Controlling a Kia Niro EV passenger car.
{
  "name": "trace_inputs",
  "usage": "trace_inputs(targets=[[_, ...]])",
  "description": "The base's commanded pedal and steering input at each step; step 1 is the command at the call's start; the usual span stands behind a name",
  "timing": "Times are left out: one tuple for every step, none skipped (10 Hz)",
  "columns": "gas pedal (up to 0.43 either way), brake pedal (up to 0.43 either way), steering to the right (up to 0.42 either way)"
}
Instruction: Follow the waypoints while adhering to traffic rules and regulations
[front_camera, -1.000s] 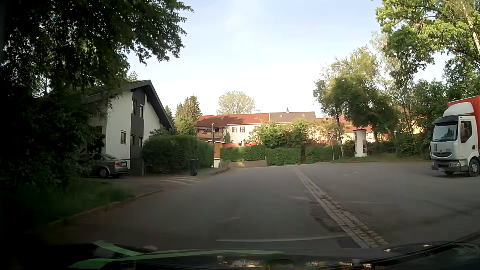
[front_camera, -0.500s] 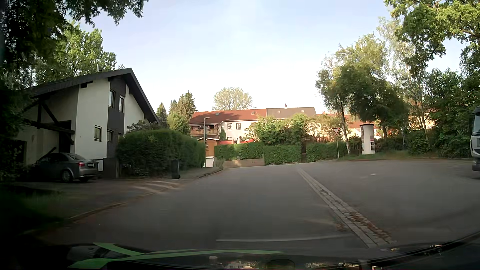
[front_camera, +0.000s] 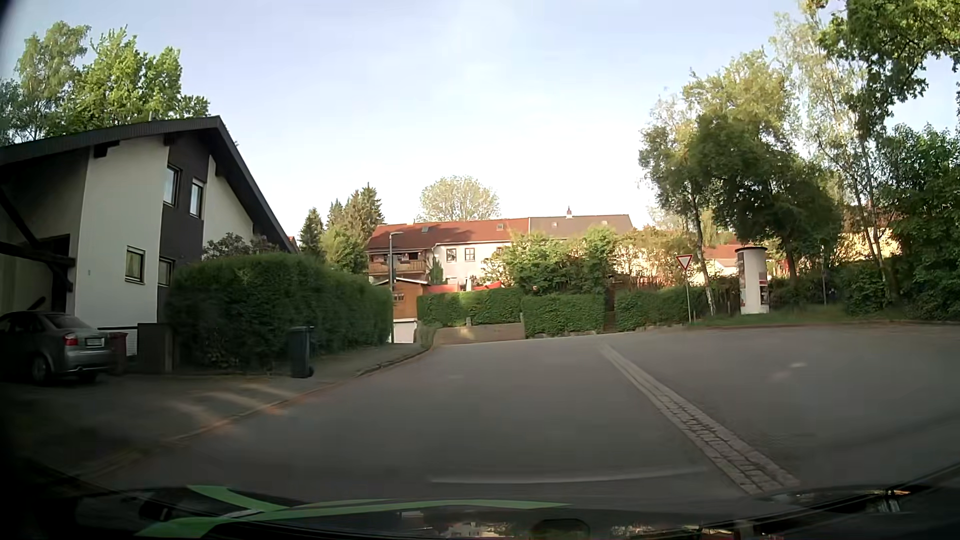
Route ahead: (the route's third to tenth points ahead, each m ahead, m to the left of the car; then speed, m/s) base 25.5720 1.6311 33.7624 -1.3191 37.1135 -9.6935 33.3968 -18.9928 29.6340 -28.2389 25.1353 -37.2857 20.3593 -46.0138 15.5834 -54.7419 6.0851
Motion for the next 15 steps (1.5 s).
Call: trace_inputs(targets=[[0.0,0.0,0.019],[0.0,0.0,0.018],[0.0,0.0,0.019],[0.0,0.0,0.018],[0.0,0.0,0.015],[0.047,0.0,0.012],[0.087,0.0,0.012],[0.118,0.0,0.012],[0.13,0.0,0.012],[0.138,0.0,0.012],[0.138,0.0,0.012],[0.138,0.0,0.012],[0.15,0.0,0.012],[0.15,0.0,0.012],[0.15,0.0,0.011]])
